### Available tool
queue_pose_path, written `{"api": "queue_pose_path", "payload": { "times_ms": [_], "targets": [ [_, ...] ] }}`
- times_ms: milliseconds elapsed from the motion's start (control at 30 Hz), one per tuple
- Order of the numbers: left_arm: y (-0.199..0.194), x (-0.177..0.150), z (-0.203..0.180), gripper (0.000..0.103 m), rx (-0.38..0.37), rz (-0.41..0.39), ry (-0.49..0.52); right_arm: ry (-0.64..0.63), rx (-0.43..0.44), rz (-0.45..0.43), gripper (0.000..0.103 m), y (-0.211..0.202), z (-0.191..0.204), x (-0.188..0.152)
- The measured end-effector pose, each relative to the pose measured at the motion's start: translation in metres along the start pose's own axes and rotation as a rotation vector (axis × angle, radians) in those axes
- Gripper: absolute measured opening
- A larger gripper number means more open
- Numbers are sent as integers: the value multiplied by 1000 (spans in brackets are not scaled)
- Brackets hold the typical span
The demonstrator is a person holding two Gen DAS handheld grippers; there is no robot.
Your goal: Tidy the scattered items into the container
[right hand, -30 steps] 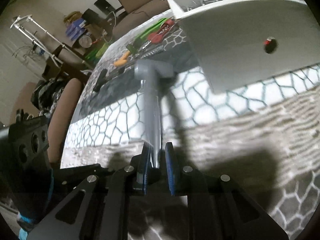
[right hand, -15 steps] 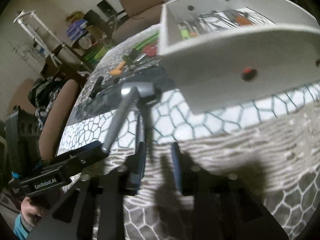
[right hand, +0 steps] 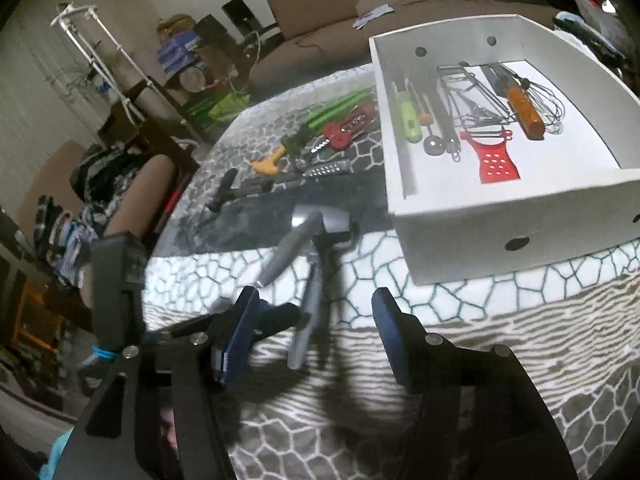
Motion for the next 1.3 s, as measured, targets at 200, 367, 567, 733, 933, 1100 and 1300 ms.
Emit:
{"api": "queue_pose_path", "payload": {
  "times_ms": [200, 367, 567, 733, 933, 1100, 1300],
  "targets": [
    [5, -1, -8, 57, 12, 0, 17, -90, -30, 81, 69, 28, 17, 29],
    [-3, 6, 0, 58, 19, -24, -7, -132, -76, 213, 68, 78, 22, 48],
    [-8, 9, 7, 58, 19, -27, -18, -234, -139, 286, 74, 102, 45, 64],
    [-14, 11, 10, 58, 4, -33, -40, -428, -205, 416, 71, 119, 56, 59],
    [-12, 1, 7, 58, -22, -13, -49, -662, -256, 557, 70, 123, 52, 70],
    [-6, -2, -3, 58, -30, 7, -35, -776, -246, 690, 63, 139, 50, 52],
    [-9, -1, 5, 58, -42, 12, -69, -940, -239, 784, 61, 154, 44, 28]
  ]
}}
Point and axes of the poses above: each gripper's, at about its wrist camera, not at the fingertips, and y roughly the way its jaws point, z to its left, x to its top, the point moved 7 cm from there along y, roughly the way its jaws point, and after that the axes turned 8 degrees about -y, right-handed, at the moved point
